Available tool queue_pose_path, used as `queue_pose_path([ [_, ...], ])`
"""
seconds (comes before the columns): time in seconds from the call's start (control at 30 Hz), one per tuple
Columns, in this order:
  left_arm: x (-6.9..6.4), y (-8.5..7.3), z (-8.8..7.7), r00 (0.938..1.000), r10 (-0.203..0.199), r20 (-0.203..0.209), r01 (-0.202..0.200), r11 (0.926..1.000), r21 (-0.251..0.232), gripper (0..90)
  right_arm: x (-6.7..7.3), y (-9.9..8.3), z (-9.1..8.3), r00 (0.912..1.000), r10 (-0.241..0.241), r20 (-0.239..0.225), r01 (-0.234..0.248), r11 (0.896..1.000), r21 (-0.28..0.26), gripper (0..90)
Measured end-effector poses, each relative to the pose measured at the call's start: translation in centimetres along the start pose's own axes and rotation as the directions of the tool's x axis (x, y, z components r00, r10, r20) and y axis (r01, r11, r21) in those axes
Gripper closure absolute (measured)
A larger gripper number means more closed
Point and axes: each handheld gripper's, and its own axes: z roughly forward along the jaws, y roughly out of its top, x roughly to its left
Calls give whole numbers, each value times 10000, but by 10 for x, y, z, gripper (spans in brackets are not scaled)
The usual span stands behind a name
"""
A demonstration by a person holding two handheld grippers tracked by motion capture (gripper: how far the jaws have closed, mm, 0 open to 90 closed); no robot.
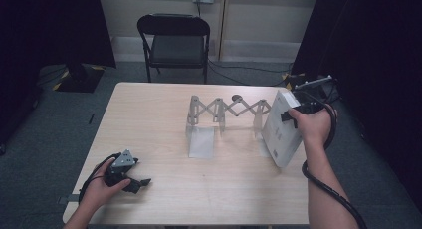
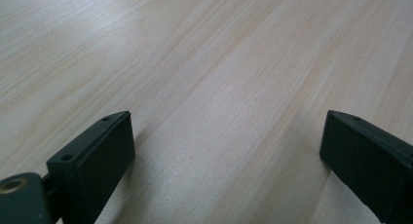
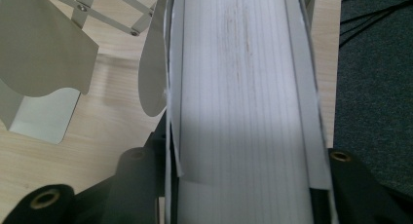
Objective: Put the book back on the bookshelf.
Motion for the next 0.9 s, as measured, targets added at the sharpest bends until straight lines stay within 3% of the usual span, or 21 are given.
queue_pose_path([
  [0.9,0,0,-1,10000,70,-6,-70,10000,22,54,1,10,12,9997,144,221,-142,9999,-98,536],
])
